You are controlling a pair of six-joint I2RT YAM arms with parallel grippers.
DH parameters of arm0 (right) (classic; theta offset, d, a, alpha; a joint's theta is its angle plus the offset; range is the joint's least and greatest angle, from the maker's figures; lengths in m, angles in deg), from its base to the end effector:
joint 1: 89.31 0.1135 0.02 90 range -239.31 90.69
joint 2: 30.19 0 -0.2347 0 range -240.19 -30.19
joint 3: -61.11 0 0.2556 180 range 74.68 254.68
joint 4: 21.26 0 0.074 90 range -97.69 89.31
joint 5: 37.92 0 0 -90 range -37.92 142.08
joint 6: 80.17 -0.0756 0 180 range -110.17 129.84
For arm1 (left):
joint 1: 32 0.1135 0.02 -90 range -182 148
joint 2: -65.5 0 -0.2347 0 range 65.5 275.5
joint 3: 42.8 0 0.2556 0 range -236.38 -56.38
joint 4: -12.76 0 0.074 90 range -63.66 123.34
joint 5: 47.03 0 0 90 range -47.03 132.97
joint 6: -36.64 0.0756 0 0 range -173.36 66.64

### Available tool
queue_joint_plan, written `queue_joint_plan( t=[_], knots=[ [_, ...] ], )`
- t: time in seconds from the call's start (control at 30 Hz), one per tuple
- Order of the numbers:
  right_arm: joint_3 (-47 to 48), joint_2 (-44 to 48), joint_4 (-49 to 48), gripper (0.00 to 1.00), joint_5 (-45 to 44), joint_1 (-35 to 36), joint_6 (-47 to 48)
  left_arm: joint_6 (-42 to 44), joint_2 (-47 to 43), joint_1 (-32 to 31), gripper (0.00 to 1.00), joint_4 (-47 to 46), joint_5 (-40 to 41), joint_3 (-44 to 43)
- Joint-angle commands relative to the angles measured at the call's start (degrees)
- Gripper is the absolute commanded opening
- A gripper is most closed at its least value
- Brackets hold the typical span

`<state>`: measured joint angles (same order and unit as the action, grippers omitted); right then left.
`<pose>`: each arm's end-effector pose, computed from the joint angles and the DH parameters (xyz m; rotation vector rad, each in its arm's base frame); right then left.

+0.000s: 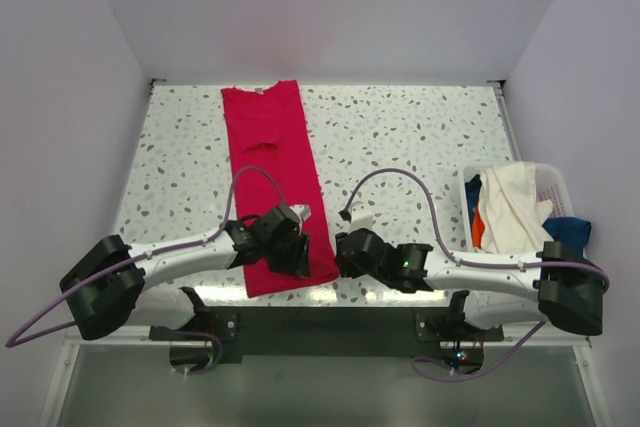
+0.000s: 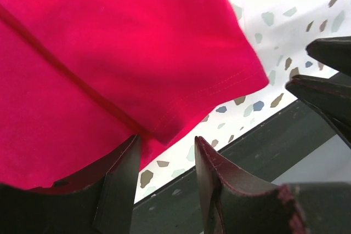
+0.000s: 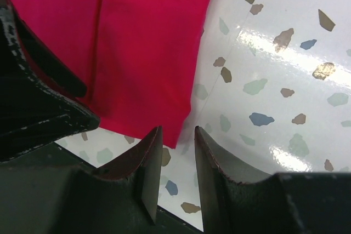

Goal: Fold and stack the t-shirts
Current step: Fold the tshirt

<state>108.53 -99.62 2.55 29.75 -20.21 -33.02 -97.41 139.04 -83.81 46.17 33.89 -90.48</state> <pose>0.1249 0.2465 0.1342 -0.3501 2.3303 0.5307 0.1510 -0.2113 0.0993 0.2512 2.7977 -0.7223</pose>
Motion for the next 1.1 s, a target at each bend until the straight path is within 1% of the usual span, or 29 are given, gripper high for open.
queue_joint_plan(
  t=[0.0,0.3,0.53,0.73,1.07],
  knots=[
    [0.7,-0.4,-2.9,0.34,1.8,-0.5,-0.3,-1.2,0.9,-0.7,0.49,-1.6,1.1,0.7],
    [-0.1,-0.2,-3.0,0.34,2.5,-1.3,-1.1,-1.7,2.3,-1.3,0.48,-5.1,1.2,0.8],
    [-0.5,0.2,-2.8,0.34,2.4,-1.5,-1.6,-1.9,2.6,-1.8,0.41,-5.3,1.2,0.5],
    [-0.7,0.9,-2.5,0.34,2.2,-1.6,-1.8,-1.7,2.8,-2.2,0.38,-5.0,1.4,-0.3],
    [-1.1,3.5,-1.0,0.34,1.4,-1.8,-2.2,-1.4,3.6,-3.0,0.38,-3.6,2.2,-2.5]
  ],
)
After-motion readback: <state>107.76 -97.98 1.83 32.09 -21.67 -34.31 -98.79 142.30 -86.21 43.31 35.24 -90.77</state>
